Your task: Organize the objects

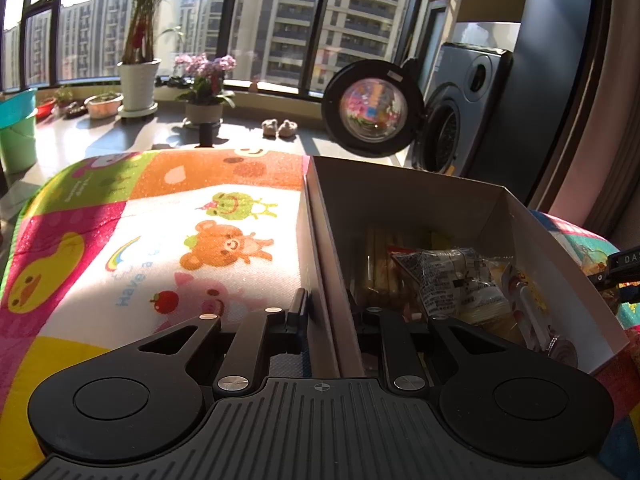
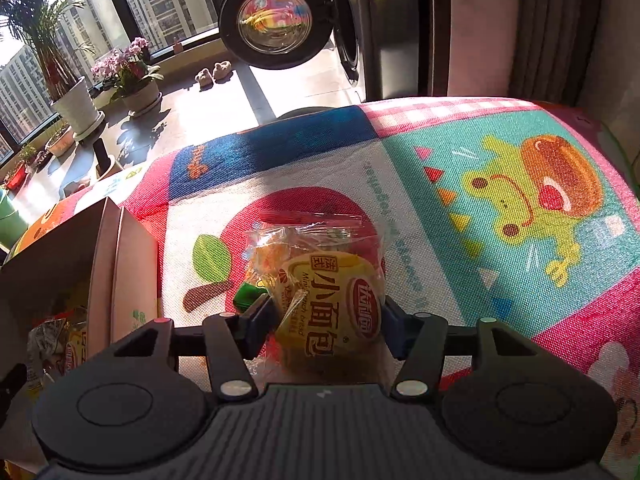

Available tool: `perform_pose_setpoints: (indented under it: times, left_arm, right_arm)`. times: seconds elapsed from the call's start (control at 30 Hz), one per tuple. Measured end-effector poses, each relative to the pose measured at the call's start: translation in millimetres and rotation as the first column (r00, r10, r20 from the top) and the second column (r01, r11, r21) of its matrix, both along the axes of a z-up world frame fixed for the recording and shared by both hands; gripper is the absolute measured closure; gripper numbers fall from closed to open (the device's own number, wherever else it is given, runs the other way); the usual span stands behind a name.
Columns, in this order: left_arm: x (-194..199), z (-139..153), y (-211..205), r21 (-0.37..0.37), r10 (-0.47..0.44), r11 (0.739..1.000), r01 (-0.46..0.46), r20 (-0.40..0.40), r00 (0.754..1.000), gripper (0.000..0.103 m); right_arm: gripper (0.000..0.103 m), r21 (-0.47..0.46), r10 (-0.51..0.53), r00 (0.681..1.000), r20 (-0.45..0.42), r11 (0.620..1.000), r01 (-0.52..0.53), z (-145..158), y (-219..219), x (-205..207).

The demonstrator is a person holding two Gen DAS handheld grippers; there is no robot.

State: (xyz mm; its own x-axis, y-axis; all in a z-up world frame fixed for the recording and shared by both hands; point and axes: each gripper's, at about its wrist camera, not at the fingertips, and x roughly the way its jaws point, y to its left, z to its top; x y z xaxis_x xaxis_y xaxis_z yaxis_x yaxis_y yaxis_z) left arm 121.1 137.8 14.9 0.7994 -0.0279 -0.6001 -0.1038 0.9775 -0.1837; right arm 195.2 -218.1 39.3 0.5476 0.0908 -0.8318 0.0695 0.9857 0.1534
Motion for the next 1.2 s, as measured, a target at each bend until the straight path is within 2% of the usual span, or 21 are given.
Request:
perform_pose_setpoints:
  times: [0.1, 0.37, 0.67, 0.73, 0.77, 0.8, 0.83, 0.9, 1.03, 1.2]
  left_arm:
    - [0, 0, 0, 0.000, 0.000, 1.000, 0.000, 0.000, 1.000, 0.084]
    - [0, 0, 0, 0.001, 0.000, 1.000, 0.000, 0.000, 1.000, 0.084]
    - [0, 0, 0, 0.001, 0.001, 1.000, -0.001, 0.000, 1.000, 0.084]
    - [0, 0, 0, 0.001, 0.001, 1.000, -0.001, 0.000, 1.000, 0.084]
    - [0, 0, 0, 0.001, 0.001, 1.000, -0.001, 0.000, 1.000, 0.084]
    - [0, 0, 0, 0.000, 0.001, 1.000, -0.001, 0.000, 1.000, 0.084]
    - [0, 0, 0, 0.000, 0.001, 1.000, -0.001, 0.000, 1.000, 0.084]
    - [0, 0, 0, 0.001, 0.001, 1.000, -0.001, 0.000, 1.000, 0.084]
    - [0, 0, 0, 0.001, 0.001, 1.000, -0.001, 0.000, 1.000, 0.084]
    - [0, 0, 0, 0.001, 0.001, 1.000, -0.001, 0.000, 1.000, 0.084]
  right_arm:
    - [0.048, -0.024, 0.044, 0.999, -0.023, 0.999, -0.044, 3, 9, -25]
    - [0.048, 0.025, 0.127, 0.985, -0.116, 0.992, -0.125, 2, 21, -103]
    - [0.048, 0.007, 0.216, 0.968, -0.128, 0.976, -0.217, 11, 33, -162]
    - [0.047, 0.004, 0.220, 0.965, -0.144, 0.975, -0.222, 10, 31, -170]
    - [0.039, 0.006, 0.225, 0.963, -0.150, 0.974, -0.226, 10, 29, -173]
    - [0.029, 0.006, 0.224, 0.964, -0.143, 0.974, -0.225, 12, 27, -176]
    - [0.026, -0.003, 0.217, 0.969, -0.118, 0.976, -0.219, 16, 23, -180]
    - [0.025, -0.012, 0.202, 0.977, -0.070, 0.979, -0.203, 24, 14, -184]
    - [0.024, -0.028, 0.110, 0.994, -0.001, 0.994, -0.110, 35, -13, -175]
    - [0.024, -0.108, 0.014, 1.000, 0.014, 0.994, -0.012, 23, -34, -143]
